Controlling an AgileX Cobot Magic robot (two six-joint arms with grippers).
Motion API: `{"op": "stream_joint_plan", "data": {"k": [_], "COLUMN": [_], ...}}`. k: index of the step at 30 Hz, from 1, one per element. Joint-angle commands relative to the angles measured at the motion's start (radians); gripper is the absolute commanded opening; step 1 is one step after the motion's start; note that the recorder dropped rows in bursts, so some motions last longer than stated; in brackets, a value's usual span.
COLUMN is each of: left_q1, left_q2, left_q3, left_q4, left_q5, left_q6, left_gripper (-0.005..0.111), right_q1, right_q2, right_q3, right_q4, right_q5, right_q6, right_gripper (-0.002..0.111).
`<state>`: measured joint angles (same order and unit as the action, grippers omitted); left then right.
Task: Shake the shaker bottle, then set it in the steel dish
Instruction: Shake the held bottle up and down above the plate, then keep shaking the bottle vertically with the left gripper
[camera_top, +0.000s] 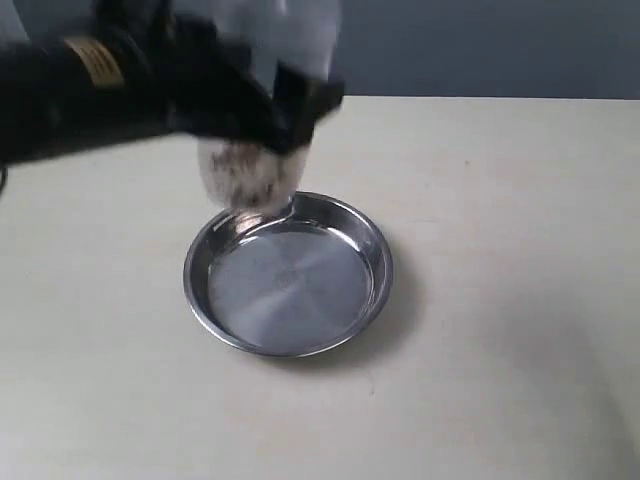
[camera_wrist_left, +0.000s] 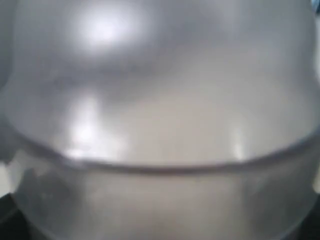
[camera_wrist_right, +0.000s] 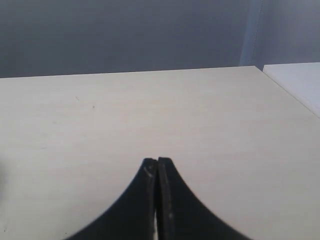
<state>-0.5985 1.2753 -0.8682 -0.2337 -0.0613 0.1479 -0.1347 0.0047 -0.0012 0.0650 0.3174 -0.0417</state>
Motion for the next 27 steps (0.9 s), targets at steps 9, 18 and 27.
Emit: {"op": "stream_joint_plan", "data": {"k": [9,18,27], "left_q1": [-0.001,-0.003,-0.003], "left_q2": [0.003,-0.034,0.003], "left_q3": [0.047,-0.013,-0.032], "left_q4": [-0.02,-0.004,-0.014], "left_q5": [-0.051,-0.082,0.061], "left_q6": [0.008,0.01,0.012], "left_gripper": [0.0,0.0,0.0], "right_q1": [-0.003,-0.003,-0.003], "right_q2": [-0.005,-0.005,-0.005], "right_q3": [0.001,0.001,0.001], "right_q4": [0.001,0.001,0.001], "right_q5": [-0.013,-0.013,-0.013], "right_q6": [-0.002,-0.002,-0.002], "right_gripper": [-0.001,-0.001,-0.001]}}
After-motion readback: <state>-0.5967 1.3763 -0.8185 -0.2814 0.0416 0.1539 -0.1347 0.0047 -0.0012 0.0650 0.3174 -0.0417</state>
